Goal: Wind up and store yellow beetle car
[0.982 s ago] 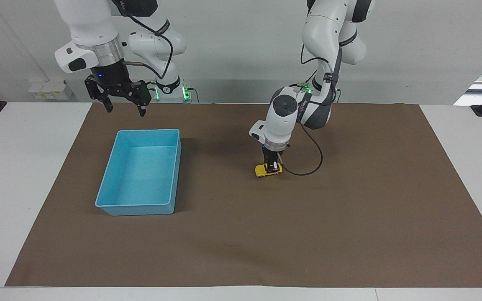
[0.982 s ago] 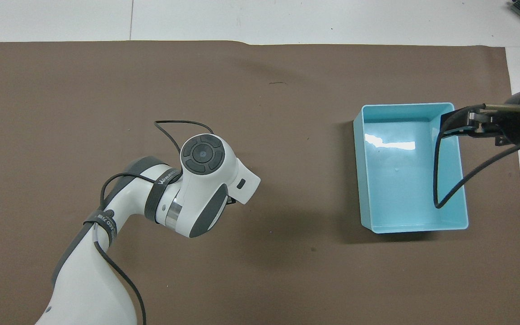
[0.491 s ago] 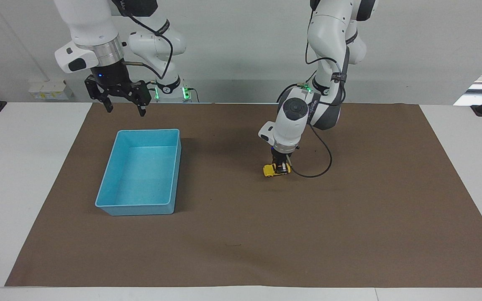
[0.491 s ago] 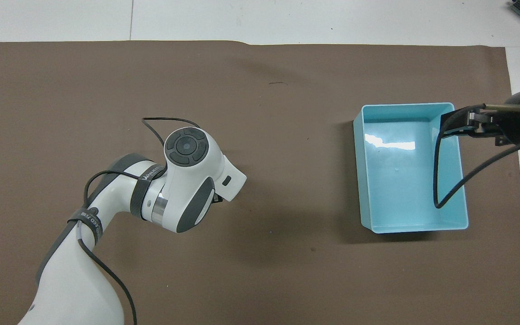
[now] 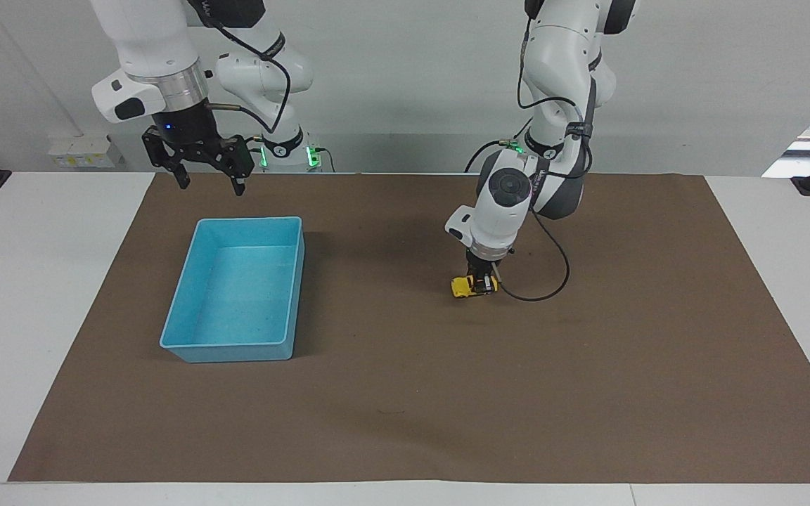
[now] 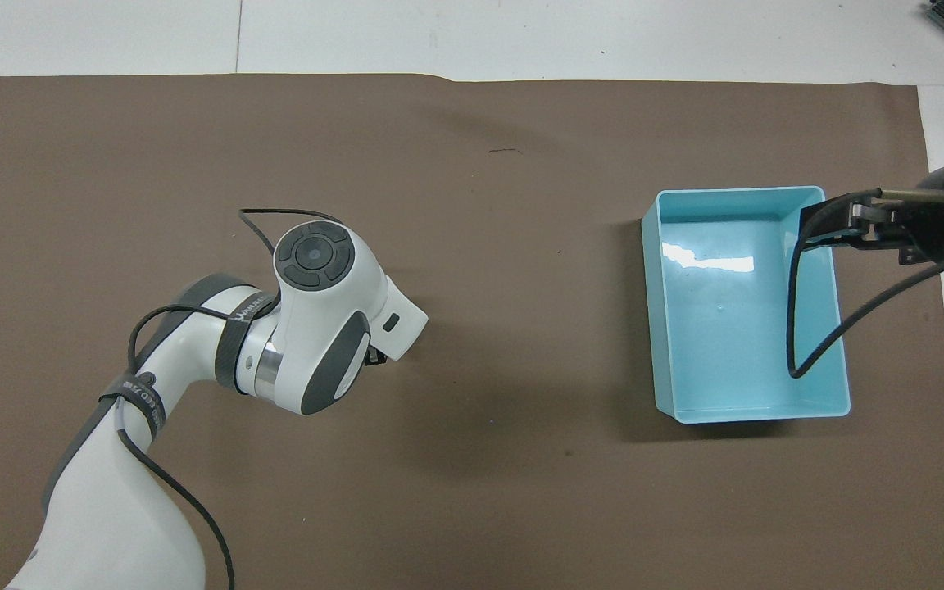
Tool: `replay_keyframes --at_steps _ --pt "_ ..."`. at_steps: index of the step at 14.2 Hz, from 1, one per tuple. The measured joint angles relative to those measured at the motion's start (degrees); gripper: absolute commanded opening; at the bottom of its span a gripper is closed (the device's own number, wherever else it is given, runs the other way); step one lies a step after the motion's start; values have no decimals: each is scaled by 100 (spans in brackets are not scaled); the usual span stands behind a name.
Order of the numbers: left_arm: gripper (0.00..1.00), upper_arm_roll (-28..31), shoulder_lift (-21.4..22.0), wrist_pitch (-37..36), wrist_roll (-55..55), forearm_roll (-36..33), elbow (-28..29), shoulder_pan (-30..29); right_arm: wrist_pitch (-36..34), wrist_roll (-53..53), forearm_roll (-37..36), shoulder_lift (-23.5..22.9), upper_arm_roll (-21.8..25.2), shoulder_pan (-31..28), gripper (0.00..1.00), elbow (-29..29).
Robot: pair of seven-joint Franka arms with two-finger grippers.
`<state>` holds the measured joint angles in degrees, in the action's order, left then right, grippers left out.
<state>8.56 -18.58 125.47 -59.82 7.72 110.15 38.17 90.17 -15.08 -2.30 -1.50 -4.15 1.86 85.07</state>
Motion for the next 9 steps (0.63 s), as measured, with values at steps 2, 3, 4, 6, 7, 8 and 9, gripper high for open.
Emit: replay_keyframes --at_steps 2,3,4,6,7,8,9 --pt "0 0 24 -55 -136 0 22 -105 0 0 0 0 0 0 100 0" --pt "0 2 36 -75 -209 0 36 -150 0 0 0 0 0 0 100 0" --pt "0 3 47 -101 -252 0 50 -198 0 0 0 0 0 0 100 0" --pt "0 5 66 -133 -317 0 75 -264 0 0 0 0 0 0 100 0" --pt "0 7 78 -133 -351 0 92 -283 0 0 0 0 0 0 100 0" --pt "0 7 92 -136 -405 0 109 -312 0 0 0 0 0 0 100 0" --pt "0 9 107 -141 -458 0 129 -344 0 0 0 0 0 0 100 0"
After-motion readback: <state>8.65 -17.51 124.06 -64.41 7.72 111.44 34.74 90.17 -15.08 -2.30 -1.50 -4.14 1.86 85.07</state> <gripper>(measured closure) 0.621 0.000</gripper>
